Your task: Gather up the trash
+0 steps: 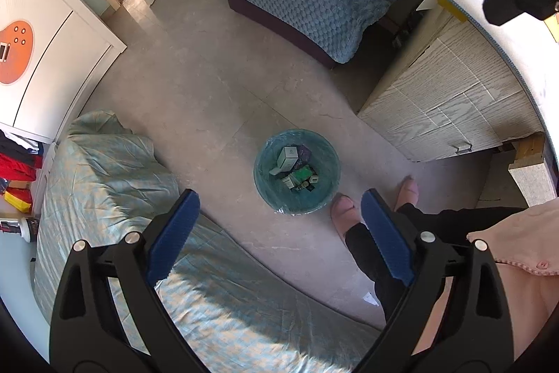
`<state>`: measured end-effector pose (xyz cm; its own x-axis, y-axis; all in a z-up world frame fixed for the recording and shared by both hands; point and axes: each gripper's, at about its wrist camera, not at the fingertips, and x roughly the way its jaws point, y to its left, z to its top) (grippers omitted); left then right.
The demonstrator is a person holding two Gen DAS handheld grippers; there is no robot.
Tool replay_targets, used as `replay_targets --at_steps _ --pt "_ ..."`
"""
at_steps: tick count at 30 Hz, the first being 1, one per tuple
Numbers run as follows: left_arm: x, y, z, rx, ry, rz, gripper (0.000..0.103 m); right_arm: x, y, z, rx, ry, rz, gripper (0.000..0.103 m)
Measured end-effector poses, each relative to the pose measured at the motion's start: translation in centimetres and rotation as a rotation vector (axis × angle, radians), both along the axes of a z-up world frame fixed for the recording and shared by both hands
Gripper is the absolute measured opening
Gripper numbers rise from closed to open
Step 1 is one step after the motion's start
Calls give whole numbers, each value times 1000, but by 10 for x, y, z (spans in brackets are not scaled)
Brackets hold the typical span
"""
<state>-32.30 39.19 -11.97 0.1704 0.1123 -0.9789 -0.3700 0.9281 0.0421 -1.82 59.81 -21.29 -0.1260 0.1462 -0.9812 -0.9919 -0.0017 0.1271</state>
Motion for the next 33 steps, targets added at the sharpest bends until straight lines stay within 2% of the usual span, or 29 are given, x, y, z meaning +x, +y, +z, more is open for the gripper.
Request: replay_targets --at_steps 4,9,15,27,33 --pt "2 -3 3 15 2 -8 96 7 -7 3 9 -13 -43 85" --pt "9 -9 15 51 -26 -33 96 8 -25 11 3 -40 -92 88" --pt "32 -23 30 112 -39 -119 96 10 -57 25 11 -95 -180 89" --pt "96 -72 52 140 -105 -313 96 27 -147 51 27 -193 -491 89" --pt "133 -103 61 129 -142 -418 96 31 -203 63 48 -221 -654 89"
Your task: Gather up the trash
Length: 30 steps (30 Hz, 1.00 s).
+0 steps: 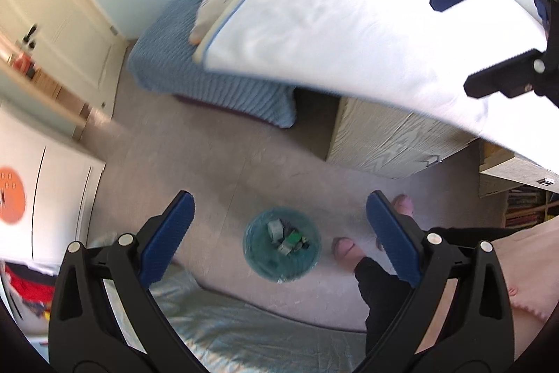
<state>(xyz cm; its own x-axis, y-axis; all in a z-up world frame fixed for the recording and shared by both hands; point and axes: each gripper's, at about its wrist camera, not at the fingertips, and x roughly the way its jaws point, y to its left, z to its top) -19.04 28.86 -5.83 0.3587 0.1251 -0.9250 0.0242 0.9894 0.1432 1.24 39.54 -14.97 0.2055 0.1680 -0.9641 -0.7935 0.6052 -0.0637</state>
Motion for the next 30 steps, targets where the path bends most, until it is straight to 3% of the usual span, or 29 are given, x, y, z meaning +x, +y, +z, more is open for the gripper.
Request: replay_targets --at_steps 11,21,30 --pt "71 -84 10 -8 -38 -181 96 0 -115 29 15 -71 -293 89" --pt "133 -173 12 -65 -57 -305 96 -9 -231 62 42 -146 -579 89" --pt "179 -257 14 -104 -52 -393 96 -28 -317 70 13 -194 -750 89"
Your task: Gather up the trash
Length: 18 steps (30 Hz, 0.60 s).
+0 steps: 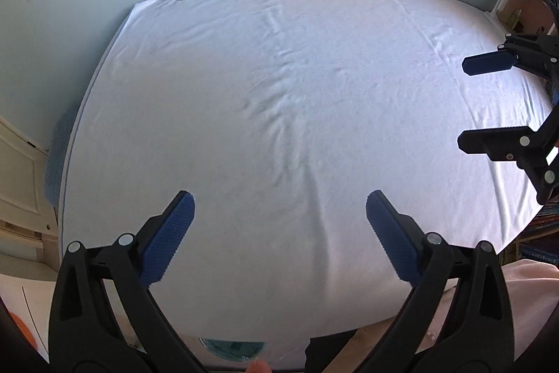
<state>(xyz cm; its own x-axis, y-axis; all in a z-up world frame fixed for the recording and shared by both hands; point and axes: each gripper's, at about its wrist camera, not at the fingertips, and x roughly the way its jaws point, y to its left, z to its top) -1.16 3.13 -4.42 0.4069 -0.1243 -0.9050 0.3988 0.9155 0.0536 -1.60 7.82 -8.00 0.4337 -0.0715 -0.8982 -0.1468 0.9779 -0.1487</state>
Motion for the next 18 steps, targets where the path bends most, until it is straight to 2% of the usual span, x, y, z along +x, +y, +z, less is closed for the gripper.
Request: replay_targets --at_steps 8,18 --pt "22 -51 1 -3 8 -49 96 -17 -62 8 51 -38 -176 89" --pt "38 -80 1 -39 36 -129 96 -29 -81 19 73 -116 -346 89"
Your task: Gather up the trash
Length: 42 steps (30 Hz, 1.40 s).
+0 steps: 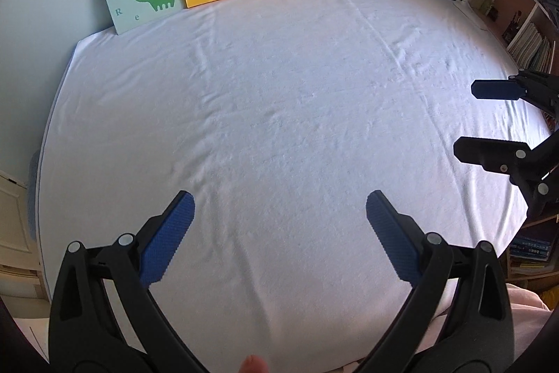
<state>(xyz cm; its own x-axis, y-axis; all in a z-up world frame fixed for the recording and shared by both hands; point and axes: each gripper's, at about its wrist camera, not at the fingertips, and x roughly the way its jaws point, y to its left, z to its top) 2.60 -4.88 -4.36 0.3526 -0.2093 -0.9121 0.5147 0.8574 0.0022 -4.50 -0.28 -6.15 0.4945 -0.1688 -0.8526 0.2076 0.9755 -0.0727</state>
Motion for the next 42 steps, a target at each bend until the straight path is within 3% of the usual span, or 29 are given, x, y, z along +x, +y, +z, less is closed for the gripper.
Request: replay_targets --at_steps 16,42 --pt "20 3 -2 -26 12 -39 96 4 -2 -3 -4 -30 -121 89" --pt "26 6 -2 -29 13 -22 96 4 -6 -3 5 -19 -125 89"
